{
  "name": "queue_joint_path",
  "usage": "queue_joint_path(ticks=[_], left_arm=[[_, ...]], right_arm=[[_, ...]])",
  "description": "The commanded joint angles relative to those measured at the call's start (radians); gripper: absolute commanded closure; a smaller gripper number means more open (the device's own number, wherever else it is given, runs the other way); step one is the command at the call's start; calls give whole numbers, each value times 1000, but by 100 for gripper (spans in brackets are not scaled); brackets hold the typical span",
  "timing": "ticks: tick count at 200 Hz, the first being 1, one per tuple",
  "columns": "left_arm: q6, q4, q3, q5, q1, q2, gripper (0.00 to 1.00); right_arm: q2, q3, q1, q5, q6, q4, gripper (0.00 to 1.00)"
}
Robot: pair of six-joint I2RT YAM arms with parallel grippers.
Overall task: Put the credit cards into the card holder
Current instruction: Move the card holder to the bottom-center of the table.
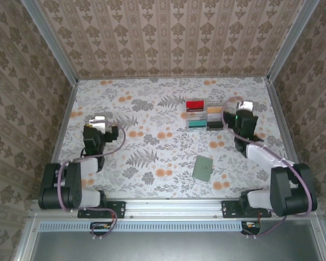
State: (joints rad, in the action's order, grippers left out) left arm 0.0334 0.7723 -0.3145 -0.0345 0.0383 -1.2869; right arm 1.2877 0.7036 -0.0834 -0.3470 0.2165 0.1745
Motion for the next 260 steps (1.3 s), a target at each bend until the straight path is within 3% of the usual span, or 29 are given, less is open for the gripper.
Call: queue_joint_path(ticks=[1, 16, 39, 62, 84, 106, 138, 176, 235, 260], left_arm=[[-112, -272, -83, -36, -3, 125, 0], [-161, -408, -126, -16, -1, 196, 0], [-347, -631, -196, -31, -8, 277, 0], [-552, -768, -215, 68, -16, 324, 0], [-631, -740, -201, 377, -32, 302, 0], [-691, -746, -227, 530, 23, 244, 0], [-646, -822, -265, 435, 208, 234, 0], [-702, -819, -253, 390, 364, 190, 0], [-738, -799, -261, 388, 495, 101, 0], [-732, -808, -293, 420, 532, 40, 6]], right_arm=[[-33, 191, -3, -31, 226, -651, 0], [-62, 190, -1, 86, 288, -749, 1], [-162, 86, -3, 370, 339, -689, 17], [-225, 11, -10, 489, 455, -735, 32], [-247, -60, -61, 567, 510, -757, 44], [-269, -111, -149, 538, 559, -790, 47], [-267, -144, -243, 533, 606, -802, 48], [-252, -186, -328, 526, 653, -787, 53], [-168, -209, -364, 560, 676, -664, 56], [-90, -185, -391, 579, 669, -625, 59]])
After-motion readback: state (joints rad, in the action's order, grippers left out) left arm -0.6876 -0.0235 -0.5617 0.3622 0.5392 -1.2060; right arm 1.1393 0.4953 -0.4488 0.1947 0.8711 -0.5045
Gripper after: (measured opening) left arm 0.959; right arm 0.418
